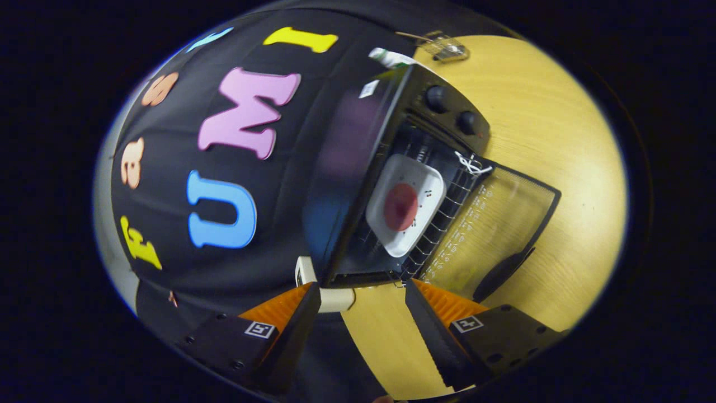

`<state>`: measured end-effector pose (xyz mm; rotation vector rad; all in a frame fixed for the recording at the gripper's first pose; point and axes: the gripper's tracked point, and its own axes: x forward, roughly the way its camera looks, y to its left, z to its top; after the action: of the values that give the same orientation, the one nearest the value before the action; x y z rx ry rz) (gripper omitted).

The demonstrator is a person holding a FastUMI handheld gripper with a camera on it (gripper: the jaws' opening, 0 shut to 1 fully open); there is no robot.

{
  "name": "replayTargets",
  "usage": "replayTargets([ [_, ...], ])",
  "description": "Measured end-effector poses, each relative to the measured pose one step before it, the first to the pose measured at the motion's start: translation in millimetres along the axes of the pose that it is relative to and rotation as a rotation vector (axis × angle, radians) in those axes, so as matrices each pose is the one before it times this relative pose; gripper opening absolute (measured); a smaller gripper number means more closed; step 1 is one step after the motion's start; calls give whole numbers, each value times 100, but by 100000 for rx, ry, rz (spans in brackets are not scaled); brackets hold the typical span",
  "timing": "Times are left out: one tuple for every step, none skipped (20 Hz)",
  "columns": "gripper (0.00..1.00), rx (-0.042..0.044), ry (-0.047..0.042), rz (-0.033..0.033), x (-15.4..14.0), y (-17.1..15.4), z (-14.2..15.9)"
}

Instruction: Open the toaster oven, put the food inside, and close the toaster oven door.

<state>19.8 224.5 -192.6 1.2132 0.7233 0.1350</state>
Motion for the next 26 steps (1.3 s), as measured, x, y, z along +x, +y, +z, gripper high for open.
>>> replayTargets([
  [98,-6663,1085,1126,-665,556,-184],
  [98,-7012,887,8,-851,109,-70],
  [98,-8517,208,-975,-725,-78,-25],
  [98,-9698,-450,-1231,-503,-135,201],
  [98,-10641,-153,-1937,-565,-183,124],
  [98,-10759,359,-2597,-525,-296,-294],
  [98,-9567,-759,-1483,-363,30,44],
  [98,-8104,-994,-1289,-406,-136,35],
  [98,-6850,-888,-1613,-367,-416,-70],
  [98,-4997,-1937,93,-285,-223,184],
  [98,-3807,-2934,-84,-213,-300,304],
  [99,-4463,-1973,-3308,59,-1191,-106],
  [98,-2617,1322,-3663,60,-1257,-738],
  [98,602,2613,127,-53,-189,-1020],
  [99,1138,3041,-177,-74,-255,-831],
  [99,-207,634,-898,378,-354,-590],
  [99,-2690,38,-2736,406,-847,-495],
  [99,-4249,1231,-1425,254,-472,-798],
  [99,-5173,1919,-865,130,-110,-975],
  [99,-5929,2018,-885,169,-17,-1093],
  [99,-5226,2504,-271,539,198,-1124],
  [99,-3371,4498,626,444,752,-1447],
  [99,104,3339,315,623,526,-1191],
  [99,2153,3171,215,840,152,-1389],
  [99,2004,3353,-594,900,166,-925],
  [98,1604,2918,-891,896,-100,-907],
])
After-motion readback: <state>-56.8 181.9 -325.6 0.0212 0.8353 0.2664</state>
